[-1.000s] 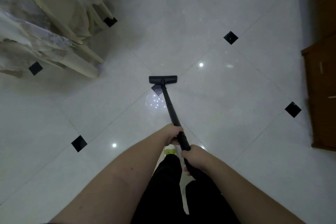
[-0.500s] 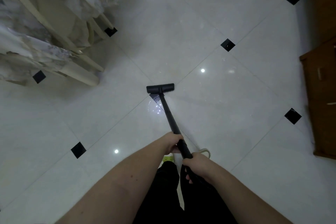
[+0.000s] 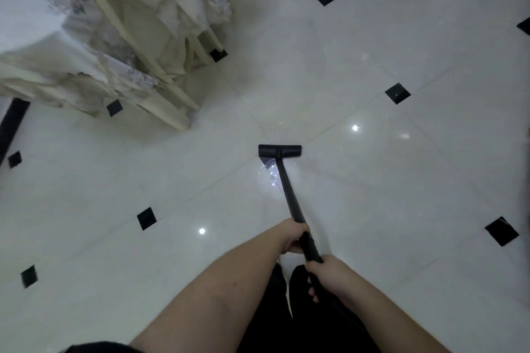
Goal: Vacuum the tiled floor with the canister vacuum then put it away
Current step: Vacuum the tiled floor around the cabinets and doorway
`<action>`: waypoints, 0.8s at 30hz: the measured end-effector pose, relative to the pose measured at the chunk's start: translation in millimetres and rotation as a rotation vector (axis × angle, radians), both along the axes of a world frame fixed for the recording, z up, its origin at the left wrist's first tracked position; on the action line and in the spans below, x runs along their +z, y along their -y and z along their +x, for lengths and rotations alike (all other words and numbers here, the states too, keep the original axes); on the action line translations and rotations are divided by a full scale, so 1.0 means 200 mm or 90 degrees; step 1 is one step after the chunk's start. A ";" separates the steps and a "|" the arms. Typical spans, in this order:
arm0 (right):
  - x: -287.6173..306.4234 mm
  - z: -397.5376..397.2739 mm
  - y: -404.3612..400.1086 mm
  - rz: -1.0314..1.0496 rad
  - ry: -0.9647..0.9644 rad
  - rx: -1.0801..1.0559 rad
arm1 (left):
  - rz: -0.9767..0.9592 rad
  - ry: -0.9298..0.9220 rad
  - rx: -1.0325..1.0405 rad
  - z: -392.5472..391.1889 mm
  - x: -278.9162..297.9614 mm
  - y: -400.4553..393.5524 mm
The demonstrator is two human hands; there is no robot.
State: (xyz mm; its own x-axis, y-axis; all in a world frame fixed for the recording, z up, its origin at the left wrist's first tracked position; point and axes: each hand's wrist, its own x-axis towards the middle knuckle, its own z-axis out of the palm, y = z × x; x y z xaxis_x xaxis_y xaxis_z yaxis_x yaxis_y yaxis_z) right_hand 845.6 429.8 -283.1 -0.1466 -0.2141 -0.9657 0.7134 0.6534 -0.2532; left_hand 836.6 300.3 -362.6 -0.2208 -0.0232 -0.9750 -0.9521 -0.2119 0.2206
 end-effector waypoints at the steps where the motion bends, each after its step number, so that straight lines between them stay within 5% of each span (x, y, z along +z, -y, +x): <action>1: -0.01 -0.02 0.01 -0.001 -0.002 0.006 | -0.004 -0.004 -0.001 -0.02 0.00 0.01; 24: -0.11 -0.62 0.61 -0.013 -0.011 -0.038 | -0.017 -0.046 -0.033 -0.68 -0.30 0.60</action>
State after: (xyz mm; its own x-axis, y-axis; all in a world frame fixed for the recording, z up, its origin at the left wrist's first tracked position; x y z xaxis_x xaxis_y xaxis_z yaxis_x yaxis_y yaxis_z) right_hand 720.7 307.1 -304.2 -0.1770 -0.2245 -0.9582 0.7461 0.6043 -0.2795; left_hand 700.8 180.6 -422.8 -0.2915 -0.0351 -0.9559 -0.9433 -0.1554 0.2934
